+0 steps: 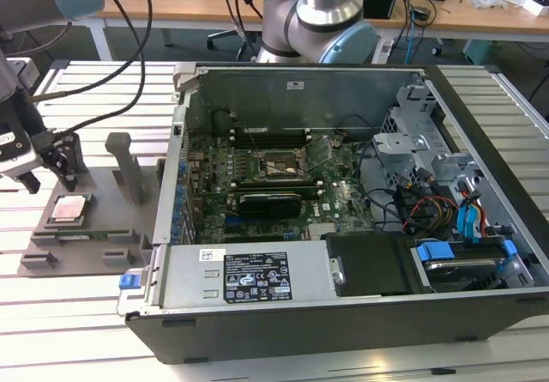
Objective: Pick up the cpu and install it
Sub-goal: 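Pick up the cpu and move it towards the insertion slot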
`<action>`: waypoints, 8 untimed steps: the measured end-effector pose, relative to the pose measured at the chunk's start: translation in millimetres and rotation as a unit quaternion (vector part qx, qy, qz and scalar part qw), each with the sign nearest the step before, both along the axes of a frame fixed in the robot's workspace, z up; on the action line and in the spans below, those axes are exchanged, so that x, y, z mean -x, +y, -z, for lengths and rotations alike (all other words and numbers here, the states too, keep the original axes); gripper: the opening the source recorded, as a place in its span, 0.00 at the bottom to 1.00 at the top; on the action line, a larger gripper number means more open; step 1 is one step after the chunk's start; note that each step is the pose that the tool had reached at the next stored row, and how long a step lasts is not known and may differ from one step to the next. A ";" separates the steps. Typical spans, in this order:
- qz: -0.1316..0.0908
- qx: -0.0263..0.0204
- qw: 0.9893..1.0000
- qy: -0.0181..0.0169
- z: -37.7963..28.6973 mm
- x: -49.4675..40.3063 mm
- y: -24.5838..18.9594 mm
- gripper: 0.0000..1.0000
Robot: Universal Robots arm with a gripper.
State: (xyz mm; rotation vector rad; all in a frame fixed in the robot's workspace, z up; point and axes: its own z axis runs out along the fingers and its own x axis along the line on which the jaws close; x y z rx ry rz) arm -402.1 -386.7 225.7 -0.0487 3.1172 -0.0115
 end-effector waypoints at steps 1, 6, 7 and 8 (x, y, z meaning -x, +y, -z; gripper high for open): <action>0.000 0.000 1.000 0.000 1.0 -1.3 -2.5 0.60; 0.000 0.000 1.000 0.001 8.7 -12.1 -6.9 0.60; 0.000 0.000 1.000 0.001 10.4 -12.6 -6.8 0.60; 0.000 0.000 1.000 0.001 12.0 -12.6 -6.8 0.60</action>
